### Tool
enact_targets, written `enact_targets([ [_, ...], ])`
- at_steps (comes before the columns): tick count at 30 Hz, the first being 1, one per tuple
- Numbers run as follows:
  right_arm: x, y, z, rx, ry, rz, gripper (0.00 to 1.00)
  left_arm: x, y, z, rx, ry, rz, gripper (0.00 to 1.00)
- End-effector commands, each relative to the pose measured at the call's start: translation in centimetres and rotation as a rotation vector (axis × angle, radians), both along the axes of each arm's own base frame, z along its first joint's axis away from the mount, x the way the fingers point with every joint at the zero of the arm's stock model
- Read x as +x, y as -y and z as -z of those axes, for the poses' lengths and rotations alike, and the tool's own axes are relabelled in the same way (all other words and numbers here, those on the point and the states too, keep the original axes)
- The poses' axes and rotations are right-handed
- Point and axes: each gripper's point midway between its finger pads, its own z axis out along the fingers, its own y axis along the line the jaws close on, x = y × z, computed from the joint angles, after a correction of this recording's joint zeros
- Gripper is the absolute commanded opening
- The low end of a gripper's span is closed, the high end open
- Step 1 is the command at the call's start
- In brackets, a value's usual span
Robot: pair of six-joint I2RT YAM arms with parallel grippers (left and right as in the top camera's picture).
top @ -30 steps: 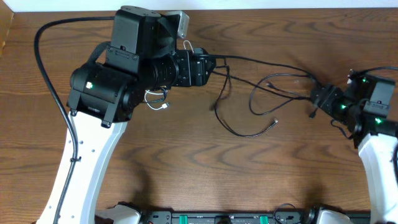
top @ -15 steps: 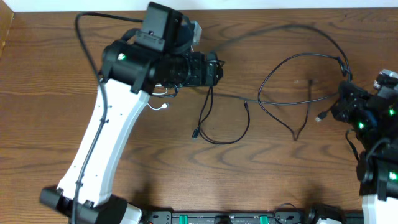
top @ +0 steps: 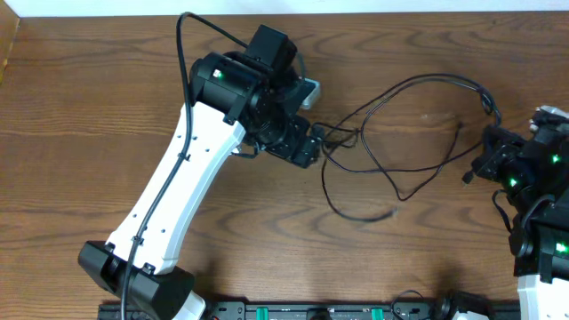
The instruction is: Untangle cables
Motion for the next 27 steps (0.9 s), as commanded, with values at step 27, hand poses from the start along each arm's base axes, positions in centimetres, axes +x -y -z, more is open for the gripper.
enact_targets([
  [27,-1.5,-4.6,0.8,0.084,-0.035,-0.266,0.01,3.8,-14.8,-0.8,0.635,0.318,-1.096,0.94],
])
